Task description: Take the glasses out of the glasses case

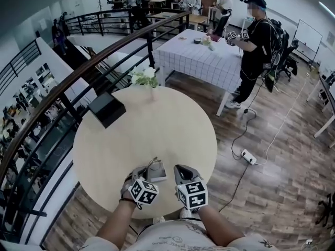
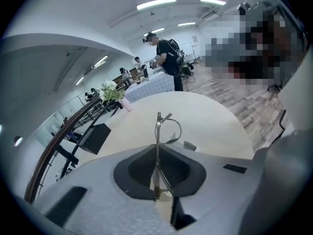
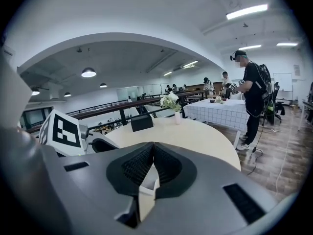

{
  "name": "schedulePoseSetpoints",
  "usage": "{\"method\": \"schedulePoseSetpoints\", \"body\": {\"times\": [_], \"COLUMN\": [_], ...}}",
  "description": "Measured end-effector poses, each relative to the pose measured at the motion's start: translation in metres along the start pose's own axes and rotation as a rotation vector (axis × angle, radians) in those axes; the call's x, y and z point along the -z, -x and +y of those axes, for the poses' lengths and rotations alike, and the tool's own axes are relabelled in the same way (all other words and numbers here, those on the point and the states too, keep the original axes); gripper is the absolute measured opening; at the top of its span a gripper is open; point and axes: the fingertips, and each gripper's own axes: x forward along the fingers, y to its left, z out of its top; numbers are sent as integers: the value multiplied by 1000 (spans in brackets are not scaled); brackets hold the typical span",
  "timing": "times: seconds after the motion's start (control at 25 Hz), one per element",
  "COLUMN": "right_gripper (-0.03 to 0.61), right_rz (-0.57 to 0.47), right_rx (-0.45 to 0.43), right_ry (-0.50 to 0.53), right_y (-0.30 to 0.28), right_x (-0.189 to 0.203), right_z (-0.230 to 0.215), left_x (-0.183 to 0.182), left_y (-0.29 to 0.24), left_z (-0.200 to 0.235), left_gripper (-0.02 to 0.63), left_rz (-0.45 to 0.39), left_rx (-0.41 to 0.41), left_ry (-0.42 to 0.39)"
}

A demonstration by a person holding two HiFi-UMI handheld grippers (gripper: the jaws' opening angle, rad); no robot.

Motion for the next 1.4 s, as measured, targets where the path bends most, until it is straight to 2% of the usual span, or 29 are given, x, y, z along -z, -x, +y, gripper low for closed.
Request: {"method": "schedulePoseSetpoints", "body": {"times": [0.12,0.24,0.48,0.72,0.88,1.4], "right_gripper": [15,15,14,14,14,14], "right_rz": [-26,-85,-201,-306,-336,-301], "right_rx": [-19,-39,-47,-72,-63,-37], "right_ry": [22,34,24,14,12,4], "right_y": [2,13,13,32,37,30], "right_x": [-10,-25,-70,-106,-117,-107], "right_z": [9,15,41,61,64,62], "left_x": [-14,-33,-61,-93,-103,-95], "left_y": [19,40,79,120,138,135], "left_z": [7,8,48,69,78,78], "left_gripper": [31,31,30,29,29,30], "left_rz": [-41,-95,-229,-387,-437,-409], "left_rx": [-24,-38,-74,-121,-149,-114], "left_ry": [64,162,356,489,525,553]}}
